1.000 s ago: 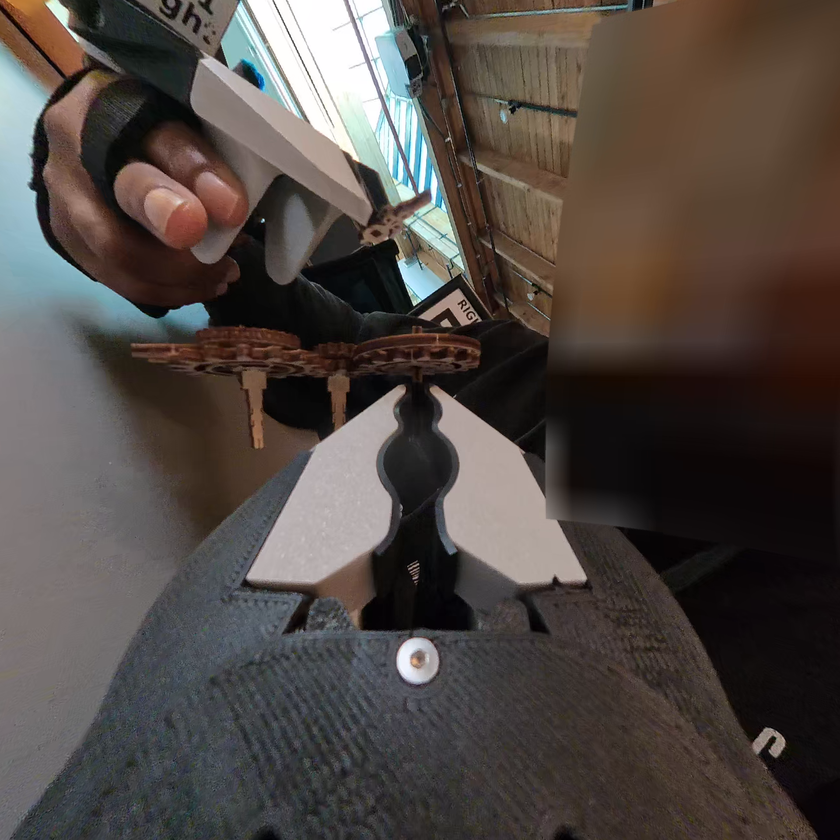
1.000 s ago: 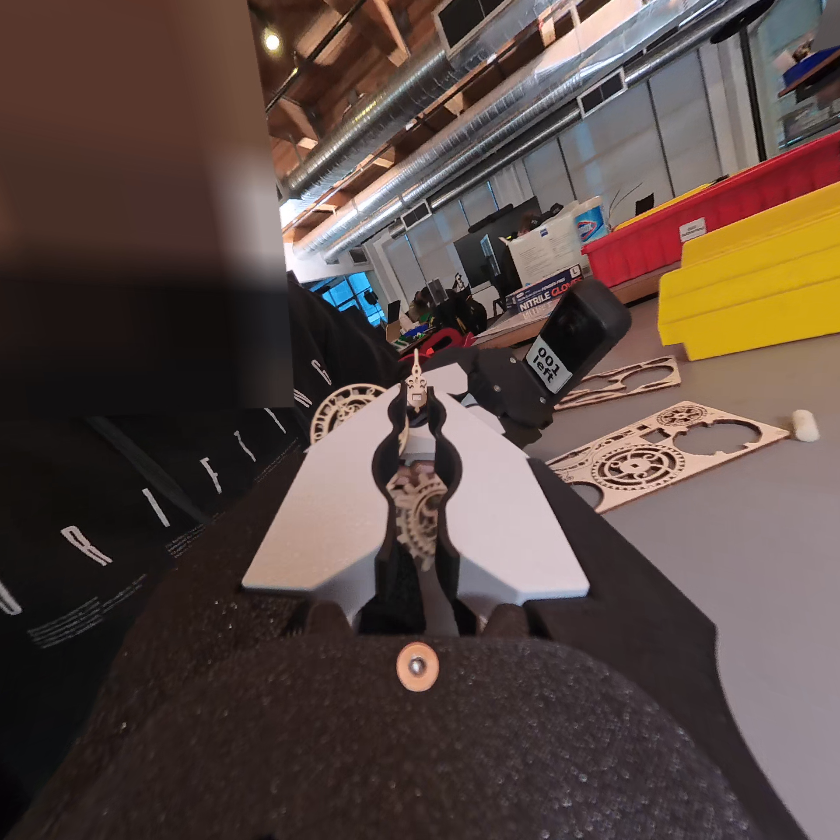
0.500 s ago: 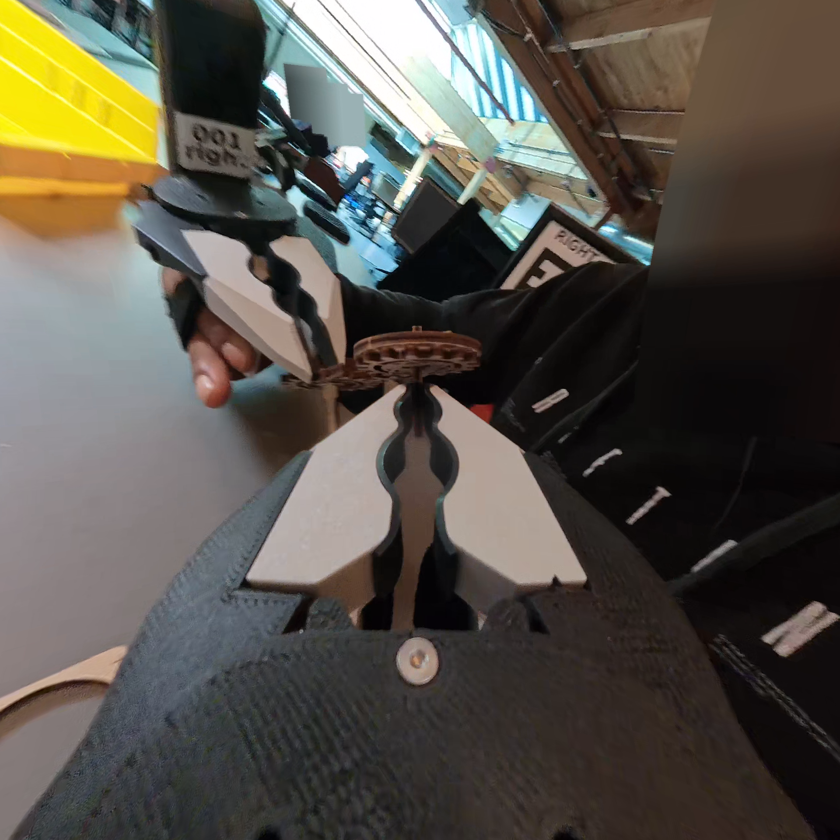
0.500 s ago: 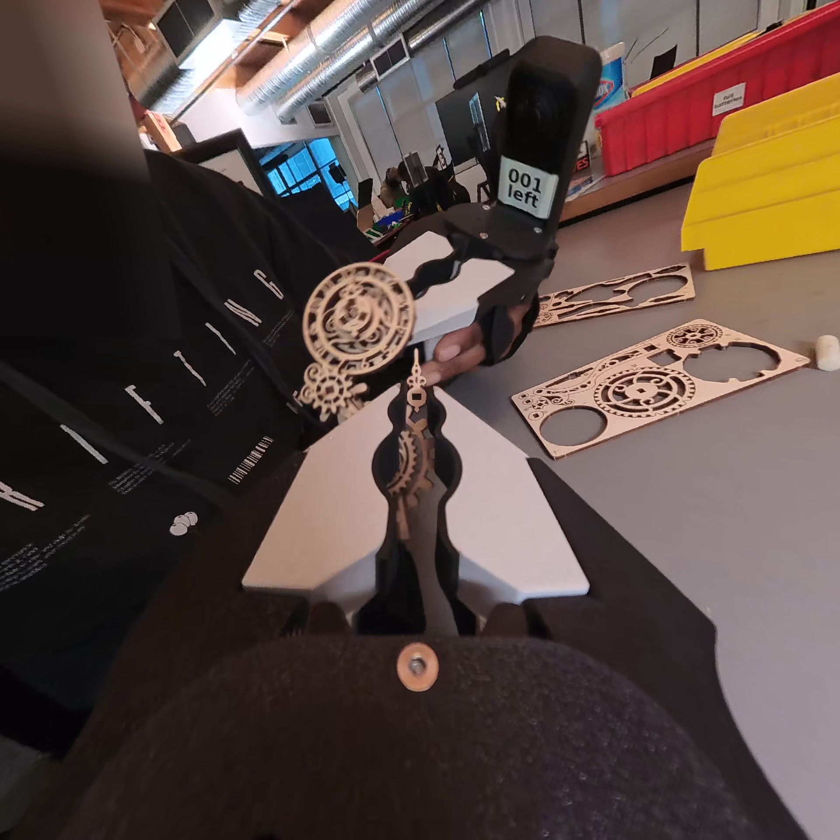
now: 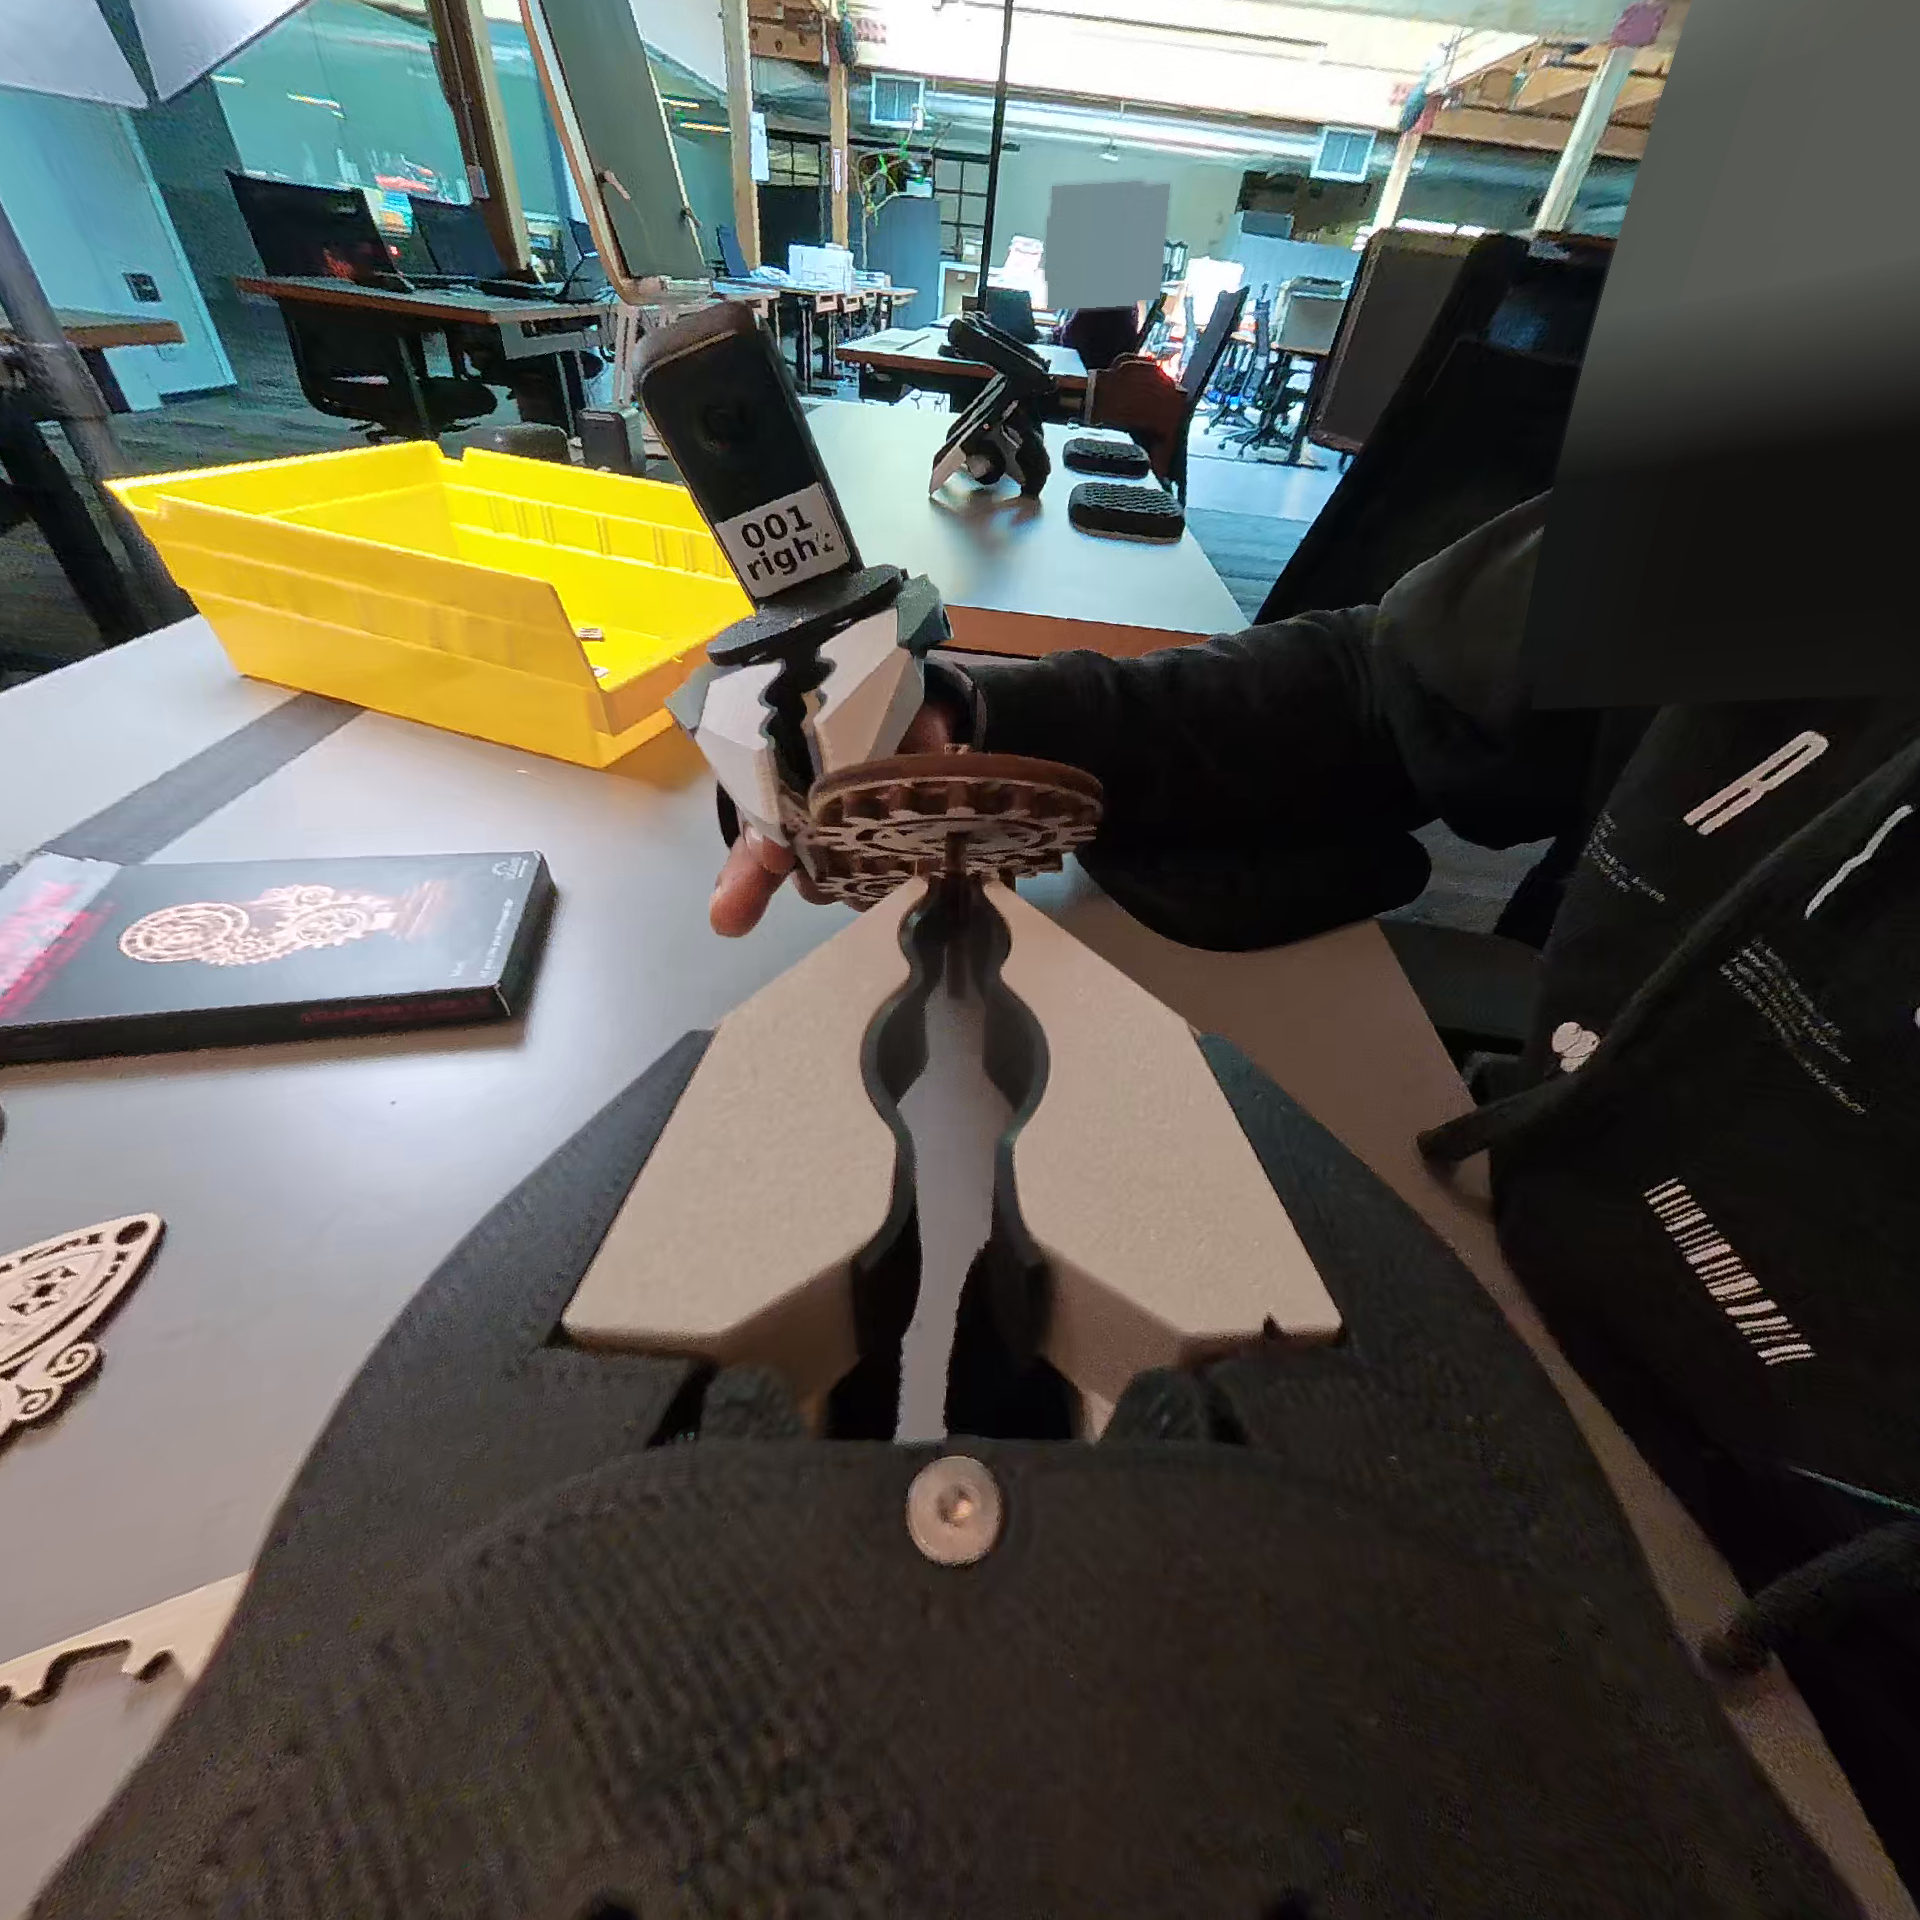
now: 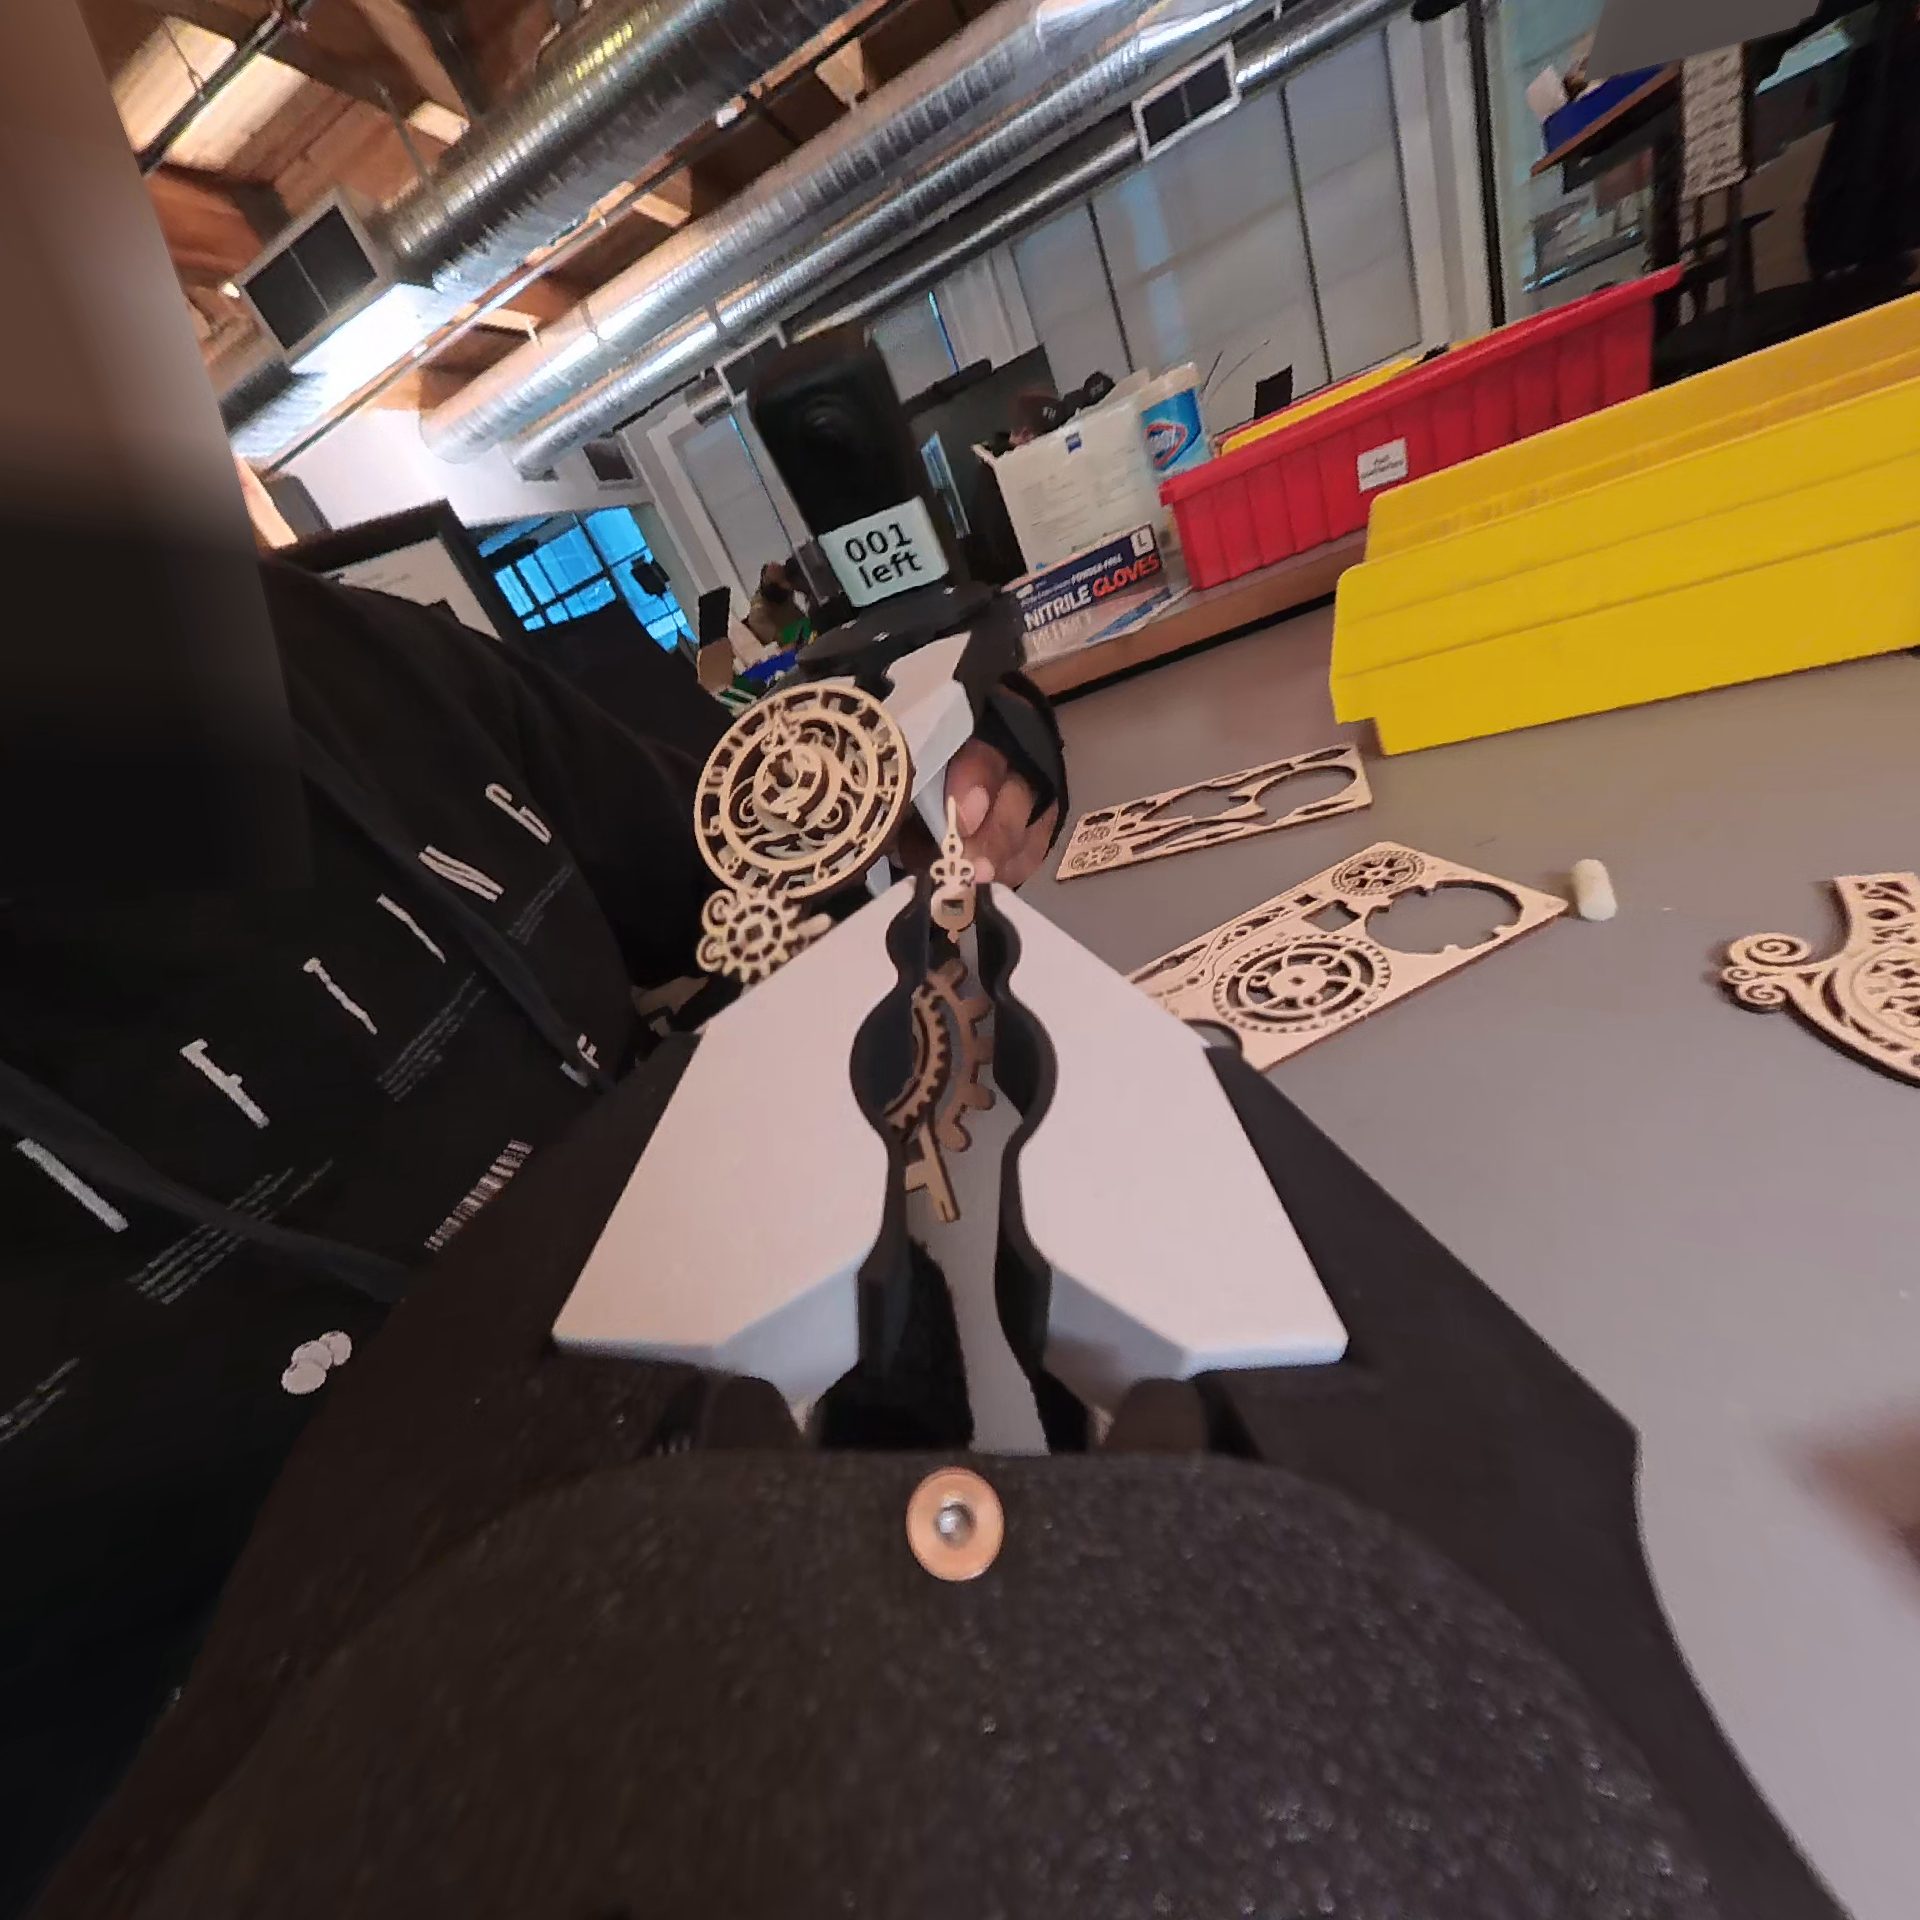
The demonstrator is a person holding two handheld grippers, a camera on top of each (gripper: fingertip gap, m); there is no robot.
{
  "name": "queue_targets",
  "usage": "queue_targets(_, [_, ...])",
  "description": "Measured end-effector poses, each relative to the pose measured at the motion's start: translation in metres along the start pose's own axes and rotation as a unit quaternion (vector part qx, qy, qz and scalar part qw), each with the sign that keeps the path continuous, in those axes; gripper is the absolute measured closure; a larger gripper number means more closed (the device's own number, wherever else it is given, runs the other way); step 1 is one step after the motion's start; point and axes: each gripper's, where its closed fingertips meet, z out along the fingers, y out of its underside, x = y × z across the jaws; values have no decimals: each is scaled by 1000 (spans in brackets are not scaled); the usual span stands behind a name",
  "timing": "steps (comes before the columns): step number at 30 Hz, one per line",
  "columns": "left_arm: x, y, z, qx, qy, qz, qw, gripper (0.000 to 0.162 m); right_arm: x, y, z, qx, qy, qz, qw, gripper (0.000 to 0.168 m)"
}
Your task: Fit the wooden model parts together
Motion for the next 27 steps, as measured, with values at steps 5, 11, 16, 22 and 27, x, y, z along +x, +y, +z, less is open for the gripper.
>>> queue_targets(5, [-6, 2, 0, -24, -24, 0, 999, 161, -4, -21, -4, 41, 4, -27, 999, 162])
queue_targets(11, [-12, 8, 2, -66, -45, -41, 996, 161, -27, -35, 5, 46, -13, -76, 996, 162])
queue_targets(16, [-13, 11, 4, -76, -49, -70, 993, 161, -26, -23, 14, 34, -28, -57, 997, 162])
queue_targets(22, [-12, 13, 3, -76, -47, -90, 992, 161, -19, -13, 19, 31, -35, -29, 998, 162])
queue_targets(27, [-11, 14, 3, -72, -38, -111, 991, 161, -18, -10, 19, 31, -42, -17, 998, 162])
